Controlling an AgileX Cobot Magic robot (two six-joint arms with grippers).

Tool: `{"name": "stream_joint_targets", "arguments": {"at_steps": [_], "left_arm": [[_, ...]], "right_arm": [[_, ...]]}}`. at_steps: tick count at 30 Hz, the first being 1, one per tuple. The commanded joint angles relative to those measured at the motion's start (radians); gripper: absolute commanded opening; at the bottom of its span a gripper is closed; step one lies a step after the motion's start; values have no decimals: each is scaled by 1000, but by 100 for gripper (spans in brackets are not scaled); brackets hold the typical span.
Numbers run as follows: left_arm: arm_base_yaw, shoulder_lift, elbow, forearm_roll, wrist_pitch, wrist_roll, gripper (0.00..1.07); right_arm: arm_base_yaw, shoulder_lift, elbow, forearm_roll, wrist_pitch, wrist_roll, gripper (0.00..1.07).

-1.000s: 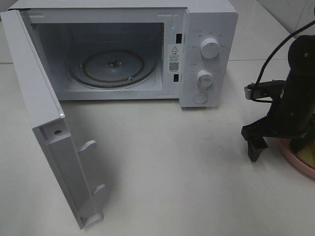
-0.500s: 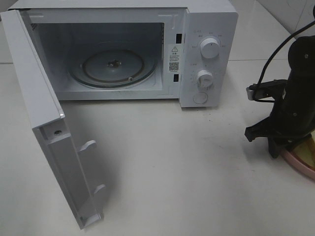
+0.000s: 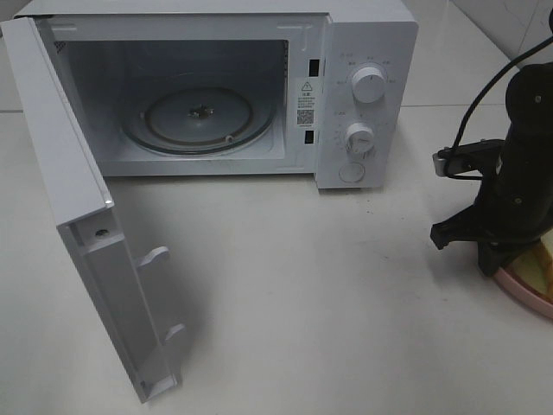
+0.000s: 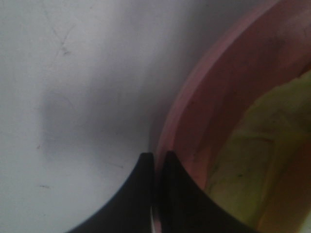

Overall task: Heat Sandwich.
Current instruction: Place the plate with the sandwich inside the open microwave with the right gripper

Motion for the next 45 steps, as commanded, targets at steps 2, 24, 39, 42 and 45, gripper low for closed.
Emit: {"name": "stream_joint_targets", "arguments": {"at_steps": [2,24,39,42,45], "left_arm": [[-5,-26,-6,3,-5,0,103],[-5,-26,-6,3,-5,0,103],[-5,-26,-6,3,-5,0,103],[-5,-26,-6,3,-5,0,103],[-5,-26,-6,3,-5,0,103]], "right_arm": [[-4,-14,-2,-72,16,78,0],[102,-53,-2,-233,171,204,0],[130,-210,93,-220,207,213,0],[160,-240,98,-220,216,220,0],[188,-265,98,-218,240,223,0]]}}
